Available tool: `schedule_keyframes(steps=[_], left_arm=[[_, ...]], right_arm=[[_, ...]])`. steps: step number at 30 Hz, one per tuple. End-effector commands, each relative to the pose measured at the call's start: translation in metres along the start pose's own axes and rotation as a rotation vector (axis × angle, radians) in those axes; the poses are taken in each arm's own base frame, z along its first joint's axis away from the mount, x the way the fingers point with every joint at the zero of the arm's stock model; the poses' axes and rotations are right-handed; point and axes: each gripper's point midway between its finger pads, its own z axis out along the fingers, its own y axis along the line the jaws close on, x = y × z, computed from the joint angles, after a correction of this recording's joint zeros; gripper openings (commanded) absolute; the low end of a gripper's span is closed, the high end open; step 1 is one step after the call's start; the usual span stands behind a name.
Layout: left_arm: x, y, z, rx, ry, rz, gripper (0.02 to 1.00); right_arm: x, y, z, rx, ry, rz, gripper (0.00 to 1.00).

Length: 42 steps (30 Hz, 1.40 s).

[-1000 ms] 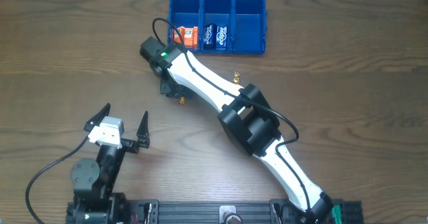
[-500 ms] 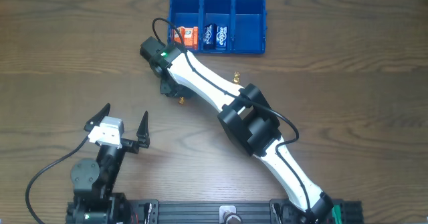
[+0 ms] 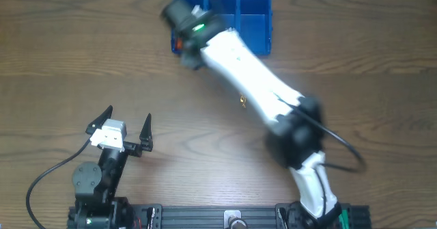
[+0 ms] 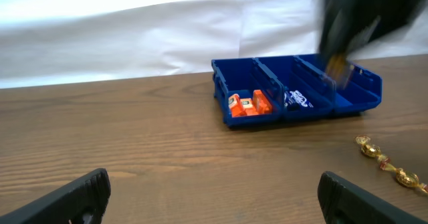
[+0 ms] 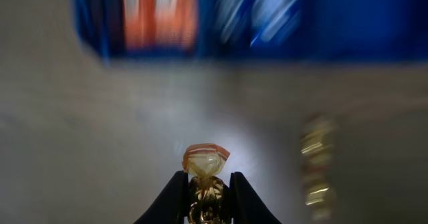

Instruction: Sort Candies Into Trays

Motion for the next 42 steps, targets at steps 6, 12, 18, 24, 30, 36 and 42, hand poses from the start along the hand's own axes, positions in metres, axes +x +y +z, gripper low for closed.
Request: schedule_keyframes(steps=[6,12,18,24,30,36,42], left_arm=[[0.016,-0.003,0.001,0.021,0.044,-0.019,0.998],[0.016,-0.003,0.001,0.021,0.044,-0.018,0.998],[0.016,-0.003,0.001,0.021,0.044,-0.019,0.998],[0.016,-0.003,0.001,0.021,0.044,-0.019,0.996],[0.016,-0.003,0.001,0.021,0.044,-0.019,0.998],[0.016,-0.003,0.001,0.021,0.044,-0.019,0.998],[0.016,-0.003,0.001,0.021,0.044,-0.019,0.998]], right_arm=[[-0.090,-0.101,-0.024,0.161,-0.221,0.032,0.169],[-0.099,-0.113,-0.004,0.181,-0.218,0.030,0.169],[-0.096,-0.123,0.035,0.219,-0.166,0.022,0.169],[-0.095,-0.127,0.050,0.231,-0.148,0.018,0.172],[-0.100,-0.125,0.051,0.222,-0.168,0.023,0.176],[-0.099,-0.125,0.051,0.223,-0.165,0.023,0.180],[-0.093,-0.127,0.062,0.230,-0.152,0.020,0.209]])
